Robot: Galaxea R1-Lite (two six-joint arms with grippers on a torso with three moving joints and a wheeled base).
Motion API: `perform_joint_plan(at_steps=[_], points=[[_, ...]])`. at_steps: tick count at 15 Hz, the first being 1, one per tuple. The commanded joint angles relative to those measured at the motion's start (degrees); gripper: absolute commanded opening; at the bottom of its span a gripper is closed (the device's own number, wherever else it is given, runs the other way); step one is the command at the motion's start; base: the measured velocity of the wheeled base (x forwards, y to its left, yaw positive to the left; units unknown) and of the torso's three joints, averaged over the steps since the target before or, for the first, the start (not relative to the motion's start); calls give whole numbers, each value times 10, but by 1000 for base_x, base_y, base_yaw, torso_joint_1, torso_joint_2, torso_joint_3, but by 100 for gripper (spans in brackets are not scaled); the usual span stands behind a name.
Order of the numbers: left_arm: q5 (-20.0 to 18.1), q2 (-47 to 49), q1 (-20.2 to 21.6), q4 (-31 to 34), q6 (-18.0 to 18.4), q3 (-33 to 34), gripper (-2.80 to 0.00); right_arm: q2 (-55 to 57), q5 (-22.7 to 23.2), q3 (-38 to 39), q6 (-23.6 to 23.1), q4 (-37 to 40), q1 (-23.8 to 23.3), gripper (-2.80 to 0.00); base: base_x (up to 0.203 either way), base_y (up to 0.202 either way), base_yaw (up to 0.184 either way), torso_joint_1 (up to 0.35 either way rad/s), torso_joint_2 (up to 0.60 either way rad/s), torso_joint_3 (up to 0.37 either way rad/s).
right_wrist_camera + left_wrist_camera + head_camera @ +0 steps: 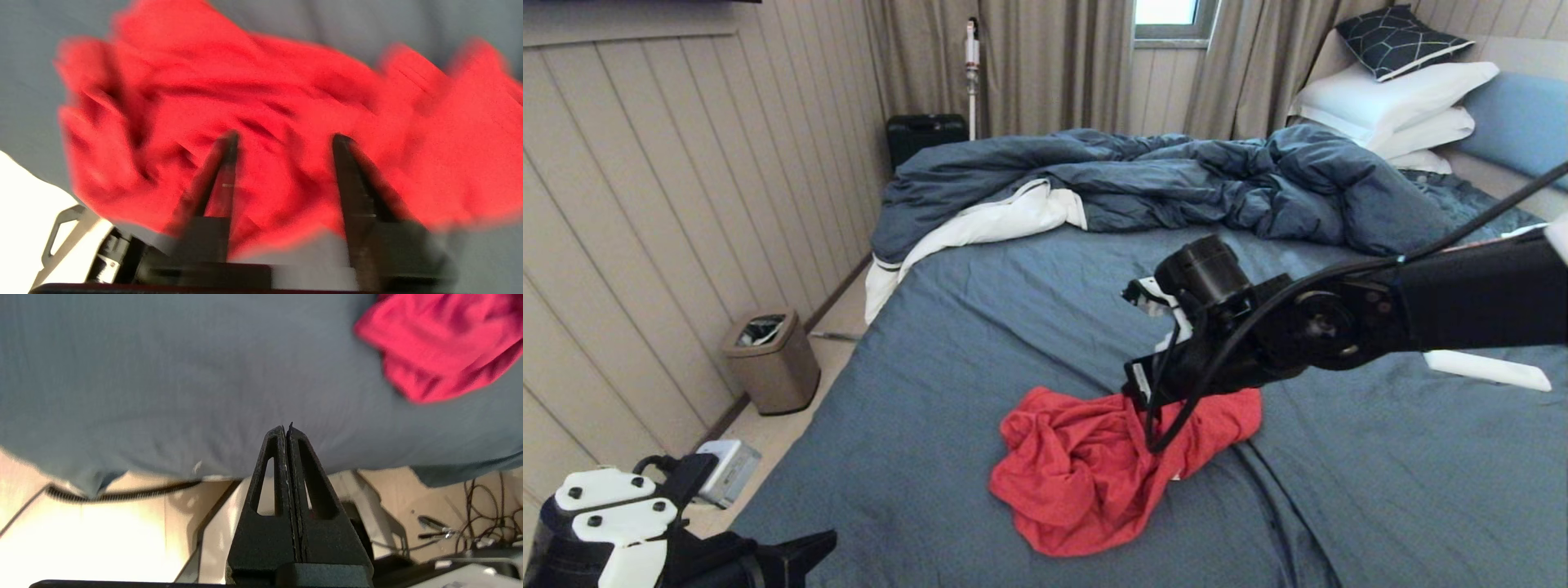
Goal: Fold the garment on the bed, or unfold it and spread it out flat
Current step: Unford the red T-shirt
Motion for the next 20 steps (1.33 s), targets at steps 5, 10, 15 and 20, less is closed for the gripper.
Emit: perform_joint_plan(at_steps=[5, 10, 15, 20], points=[[0, 106, -13, 80, 5, -166, -280, -82, 3, 135, 2, -22, -80, -280, 0, 0, 0, 0, 0, 0], [0, 242, -54, 132, 39, -336, -280, -72, 2, 193, 6, -79, -101, -280, 0, 0, 0, 0, 0, 0], [16, 319, -121, 137, 90, -403, -280, -71, 16, 210, 7, -124, -95, 0, 0, 0, 0, 0, 0, 0], [82, 345, -135, 136, 105, -426, -280, -49, 11, 181, 12, -123, -82, 0, 0, 0, 0, 0, 0, 0]])
